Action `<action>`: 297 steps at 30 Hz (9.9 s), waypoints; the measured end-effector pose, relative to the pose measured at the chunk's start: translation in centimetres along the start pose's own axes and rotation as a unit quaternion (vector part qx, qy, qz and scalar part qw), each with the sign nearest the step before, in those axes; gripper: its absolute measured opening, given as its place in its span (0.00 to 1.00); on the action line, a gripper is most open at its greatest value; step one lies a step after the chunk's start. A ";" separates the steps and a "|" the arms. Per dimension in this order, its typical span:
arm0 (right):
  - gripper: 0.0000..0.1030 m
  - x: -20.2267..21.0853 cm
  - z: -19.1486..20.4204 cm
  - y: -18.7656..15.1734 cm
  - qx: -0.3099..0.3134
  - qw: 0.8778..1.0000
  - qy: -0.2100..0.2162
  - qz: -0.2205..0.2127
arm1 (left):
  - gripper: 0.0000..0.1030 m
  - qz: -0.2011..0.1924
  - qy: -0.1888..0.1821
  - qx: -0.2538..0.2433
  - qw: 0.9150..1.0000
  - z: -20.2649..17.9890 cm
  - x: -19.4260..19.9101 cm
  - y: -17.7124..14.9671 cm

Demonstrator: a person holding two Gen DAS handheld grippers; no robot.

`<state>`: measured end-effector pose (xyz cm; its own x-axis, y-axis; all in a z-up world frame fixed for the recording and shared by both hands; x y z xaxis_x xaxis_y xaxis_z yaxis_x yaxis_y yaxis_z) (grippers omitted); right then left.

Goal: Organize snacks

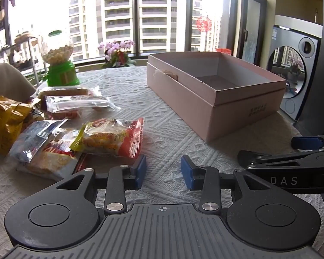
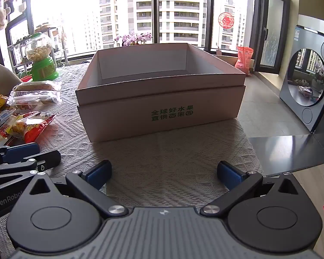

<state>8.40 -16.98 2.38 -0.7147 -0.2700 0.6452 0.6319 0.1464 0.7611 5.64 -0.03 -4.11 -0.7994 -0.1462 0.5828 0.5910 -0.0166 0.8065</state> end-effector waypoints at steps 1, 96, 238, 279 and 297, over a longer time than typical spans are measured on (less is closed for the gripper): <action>1.00 0.0 0.0 0.0 0.000 1.000 0.000 0.000 | 0.41 0.000 0.000 0.000 1.000 0.0 0.0 0.0; 1.00 -5.4 9.6 6.9 0.038 0.976 0.197 0.082 | 0.35 0.019 0.017 0.204 0.979 20.6 3.4 0.9; 0.84 3.9 11.2 0.3 0.156 0.968 0.189 0.050 | 0.23 0.103 -0.202 0.196 0.954 12.6 2.3 -0.9; 0.60 1.9 -1.8 16.0 0.093 0.988 0.115 -0.034 | 0.22 0.085 -0.311 0.206 0.924 1.7 -9.0 20.2; 0.59 -6.5 -1.7 12.5 0.084 0.994 0.049 0.051 | 0.23 0.116 -0.032 0.095 0.988 16.4 -11.8 11.5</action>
<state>21.40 -14.98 7.56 -0.6113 -0.3357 0.7167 0.6354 0.3318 0.6973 20.13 17.72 -0.05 -0.6544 -0.0604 0.7538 0.7324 0.1971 0.6517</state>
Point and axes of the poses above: each gripper's, at about its wrist camera, not at the fingertips, and x roughly against the way its jaws point, z to its left, y to its top, the point moved 7 cm from there along -x, roughly the way its jaws point, and after that the axes turned 9 degrees about y, right-handed, at the moved point
